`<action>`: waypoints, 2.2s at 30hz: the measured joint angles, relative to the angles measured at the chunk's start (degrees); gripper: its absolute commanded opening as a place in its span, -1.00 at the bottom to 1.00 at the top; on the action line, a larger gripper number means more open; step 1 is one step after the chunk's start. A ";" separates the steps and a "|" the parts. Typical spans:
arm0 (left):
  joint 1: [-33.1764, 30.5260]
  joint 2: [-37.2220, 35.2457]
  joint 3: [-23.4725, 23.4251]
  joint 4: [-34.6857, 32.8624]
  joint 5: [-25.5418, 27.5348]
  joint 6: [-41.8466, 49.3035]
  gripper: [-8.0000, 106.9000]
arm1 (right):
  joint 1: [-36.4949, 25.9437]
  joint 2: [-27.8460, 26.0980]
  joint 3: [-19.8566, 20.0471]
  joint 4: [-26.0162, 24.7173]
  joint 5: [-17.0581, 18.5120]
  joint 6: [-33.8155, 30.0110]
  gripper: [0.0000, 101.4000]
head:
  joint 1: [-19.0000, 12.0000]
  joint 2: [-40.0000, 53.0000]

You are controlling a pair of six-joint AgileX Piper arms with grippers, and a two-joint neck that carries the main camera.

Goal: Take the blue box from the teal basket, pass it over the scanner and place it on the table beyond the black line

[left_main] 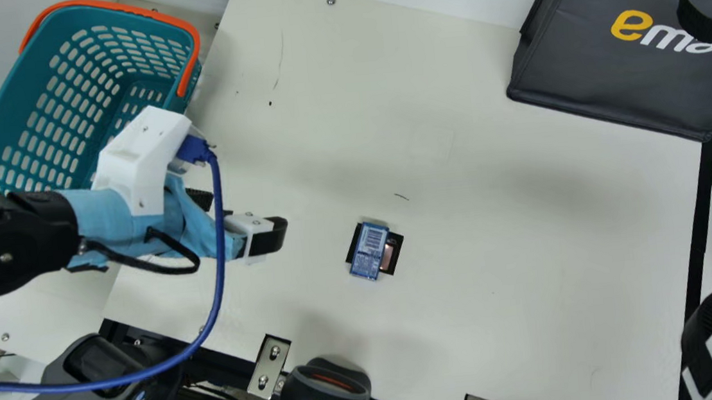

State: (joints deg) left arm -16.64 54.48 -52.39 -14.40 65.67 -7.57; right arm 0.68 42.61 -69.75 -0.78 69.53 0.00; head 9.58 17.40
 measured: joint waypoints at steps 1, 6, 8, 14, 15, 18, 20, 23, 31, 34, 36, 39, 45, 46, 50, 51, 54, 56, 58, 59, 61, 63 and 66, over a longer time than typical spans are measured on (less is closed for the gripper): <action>0.00 0.00 0.00 0.00 -0.11 0.00 0.71 | 0.00 0.00 0.00 0.00 0.00 0.00 0.87 | 0.00 -0.97; 0.00 0.00 0.00 0.00 -0.12 0.00 0.71 | 0.00 0.00 0.00 0.00 0.00 0.00 0.87 | 0.00 -7.12; 0.00 0.00 0.00 0.00 -0.01 0.00 0.71 | 0.00 0.00 0.00 0.00 0.00 0.00 0.87 | 0.00 -9.76; 0.00 0.00 0.00 0.00 -0.01 0.00 0.71 | 0.00 0.00 0.00 0.00 0.00 0.00 0.87 | 0.00 -17.49; 0.00 0.00 0.00 0.00 -0.01 0.00 0.71 | 0.00 0.00 0.00 0.00 0.00 0.00 0.87 | 0.00 -18.63; 0.00 0.00 0.00 0.00 -0.01 0.00 0.71 | 0.00 0.00 0.00 0.00 0.00 0.00 0.87 | 0.00 -18.90; 0.00 0.00 0.00 0.00 -0.01 0.00 0.71 | 0.00 0.00 0.00 0.00 0.00 0.00 0.87 | 0.00 -18.98; 0.00 0.00 0.00 0.00 -0.01 0.00 0.71 | 0.00 0.00 0.00 0.00 0.00 0.00 0.87 | 0.00 -18.98; -1.22 1.95 -0.24 -0.12 -1.11 -0.96 0.71 | 0.00 0.00 0.00 0.00 -0.09 0.00 0.87 | 0.00 -18.98; -2.98 3.43 -0.47 0.57 -2.17 -2.48 0.71 | 0.00 0.00 0.00 0.00 -0.09 0.00 0.87 | 0.00 -19.07; -4.50 4.68 -0.76 0.97 -3.11 -3.90 0.71 | 0.00 0.00 0.00 0.00 -0.09 0.00 0.87 | 0.00 -19.07; -6.85 6.78 -1.23 1.76 -4.63 -5.88 0.71 | 0.00 0.00 0.00 0.00 -0.09 0.00 0.87 | 0.00 -19.07; -11.85 11.60 -2.87 3.43 -7.53 -10.09 0.71 | 0.00 0.00 0.00 0.00 -0.09 0.00 0.87 | 0.00 -19.07; -12.69 12.53 -3.19 3.72 -8.10 -10.87 0.71 | 0.00 0.00 0.00 0.00 -0.09 0.00 0.87 | 0.00 -18.98; -15.46 16.17 -4.54 4.78 -9.69 -13.01 0.71 | 0.00 0.00 0.00 0.00 -0.09 0.00 0.87 | 0.00 -19.07; -16.18 17.18 -5.06 4.99 -9.98 -13.71 0.71 | 0.00 0.00 0.00 0.00 -0.09 0.00 0.87 | 0.00 -18.98; -18.01 19.90 -6.19 5.93 -10.78 -15.30 0.71 | 0.00 0.00 0.00 0.00 -0.09 0.00 0.87 | 0.00 -19.07; -18.97 21.59 -7.00 6.48 -11.46 -16.24 0.71 | 0.00 0.00 0.00 0.00 -0.09 0.00 0.87 | 0.00 -19.07; -19.93 23.50 -7.77 7.02 -12.04 -17.32 0.71 | 0.00 0.00 0.00 0.00 -0.09 0.00 0.87 | 0.00 -19.07; -20.19 24.41 -7.99 7.30 -12.15 -17.60 0.71 | 0.00 0.00 0.00 0.00 -0.09 0.00 0.87 | 0.00 -18.98; -21.17 26.23 -8.77 7.78 -12.76 -18.75 0.71 | 0.00 0.00 0.00 0.00 -0.09 0.00 0.87 | 0.00 -19.07; -22.07 27.85 -9.32 8.37 -12.96 -19.73 0.71 | 0.00 0.00 0.00 0.00 -0.09 0.00 0.87 | 0.00 -19.07; -23.13 30.35 -10.33 9.18 -13.37 -21.23 0.71 | 0.00 0.00 0.00 0.00 -0.09 0.00 0.87 | 0.00 -18.98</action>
State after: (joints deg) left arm -39.77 84.84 -62.73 -5.22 52.30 -28.79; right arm 0.68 42.61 -69.75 -0.78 69.44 0.00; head 9.58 -1.58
